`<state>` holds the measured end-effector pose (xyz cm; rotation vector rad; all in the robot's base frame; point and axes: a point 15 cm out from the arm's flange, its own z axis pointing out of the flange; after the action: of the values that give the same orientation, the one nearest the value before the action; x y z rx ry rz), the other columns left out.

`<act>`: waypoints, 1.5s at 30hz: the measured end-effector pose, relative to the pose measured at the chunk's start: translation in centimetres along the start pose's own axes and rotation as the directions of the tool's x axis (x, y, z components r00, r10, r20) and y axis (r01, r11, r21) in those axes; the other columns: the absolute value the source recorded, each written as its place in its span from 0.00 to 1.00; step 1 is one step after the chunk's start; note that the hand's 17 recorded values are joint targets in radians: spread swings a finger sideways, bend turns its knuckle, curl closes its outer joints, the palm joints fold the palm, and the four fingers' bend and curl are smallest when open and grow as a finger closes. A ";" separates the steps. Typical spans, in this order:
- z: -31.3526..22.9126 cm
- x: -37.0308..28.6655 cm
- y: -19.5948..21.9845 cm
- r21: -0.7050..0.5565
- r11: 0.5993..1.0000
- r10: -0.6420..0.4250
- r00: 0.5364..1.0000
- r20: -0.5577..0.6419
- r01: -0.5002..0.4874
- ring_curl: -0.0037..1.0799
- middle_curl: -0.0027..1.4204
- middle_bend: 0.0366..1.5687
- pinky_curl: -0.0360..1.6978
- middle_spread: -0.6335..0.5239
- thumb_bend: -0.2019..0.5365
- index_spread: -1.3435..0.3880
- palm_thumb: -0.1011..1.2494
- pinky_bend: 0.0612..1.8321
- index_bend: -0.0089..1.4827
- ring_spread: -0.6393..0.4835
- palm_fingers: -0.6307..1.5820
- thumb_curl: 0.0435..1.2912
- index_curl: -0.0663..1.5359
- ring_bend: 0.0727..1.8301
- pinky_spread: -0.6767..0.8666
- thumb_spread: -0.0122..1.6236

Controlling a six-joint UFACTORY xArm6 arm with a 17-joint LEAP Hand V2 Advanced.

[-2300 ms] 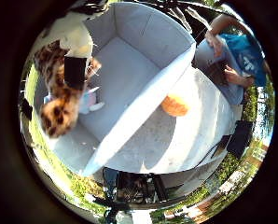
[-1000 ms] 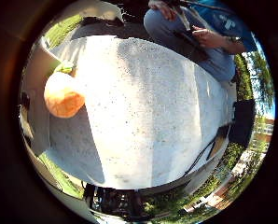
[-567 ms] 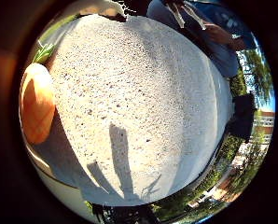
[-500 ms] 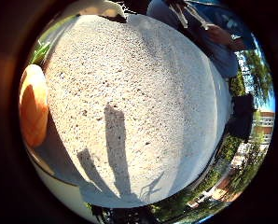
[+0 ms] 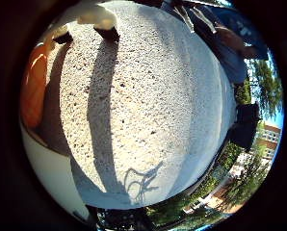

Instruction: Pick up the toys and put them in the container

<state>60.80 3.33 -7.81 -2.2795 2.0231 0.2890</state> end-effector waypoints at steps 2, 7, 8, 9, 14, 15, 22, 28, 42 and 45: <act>-1.6 -0.1 0.5 -0.020 1.000 0.007 1.000 0.016 -0.007 0.61 0.57 0.65 0.38 0.43 0.32 0.49 0.76 0.64 0.29 0.57 0.78 0.41 0.30 0.68 0.69 0.65; -6.2 -0.7 1.4 -0.057 0.998 0.013 0.999 0.048 -0.010 0.66 0.62 0.72 0.43 0.41 0.32 0.42 0.81 0.70 0.37 0.53 0.75 0.46 0.35 0.71 0.65 0.65; -6.9 -1.0 1.8 -0.074 0.997 0.011 0.998 0.055 -0.007 0.67 0.63 0.73 0.45 0.41 0.32 0.40 0.82 0.71 0.38 0.52 0.73 0.47 0.37 0.72 0.65 0.65; -7.7 -1.3 2.3 -0.090 0.996 0.008 0.998 0.062 -0.002 0.68 0.64 0.74 0.46 0.41 0.31 0.39 0.81 0.72 0.40 0.51 0.72 0.48 0.39 0.73 0.64 0.65; -12.7 -2.8 5.2 -0.179 0.984 -0.001 0.995 0.096 0.018 0.72 0.68 0.79 0.50 0.40 0.27 0.34 0.81 0.76 0.44 0.49 0.68 0.51 0.46 0.77 0.61 0.66; -14.0 -2.9 5.7 -0.187 0.982 0.001 0.995 0.100 0.018 0.73 0.68 0.79 0.51 0.40 0.26 0.33 0.81 0.76 0.44 0.48 0.68 0.52 0.48 0.77 0.60 0.66; -21.6 -4.8 8.6 -0.216 0.974 -0.038 0.991 0.125 0.065 0.76 0.71 0.85 0.55 0.40 0.25 0.28 0.78 0.79 0.45 0.47 0.63 0.55 0.59 0.82 0.57 0.68; -26.0 -9.4 9.4 -0.191 0.971 -0.120 0.985 0.123 0.142 0.78 0.72 0.88 0.57 0.40 0.26 0.25 0.76 0.81 0.45 0.46 0.60 0.57 0.69 0.85 0.56 0.69; -22.1 -23.6 2.7 0.026 0.968 -0.250 0.967 0.042 0.249 0.78 0.71 0.93 0.61 0.41 0.26 0.23 0.78 0.84 0.42 0.46 0.57 0.61 0.88 0.89 0.53 0.70; -20.1 -26.6 1.2 0.085 0.954 -0.288 0.957 0.015 0.286 0.77 0.71 0.93 0.61 0.41 0.26 0.23 0.78 0.84 0.42 0.46 0.58 0.62 0.90 0.89 0.53 0.69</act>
<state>58.47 25.40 17.10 -2.4590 1.6265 0.2095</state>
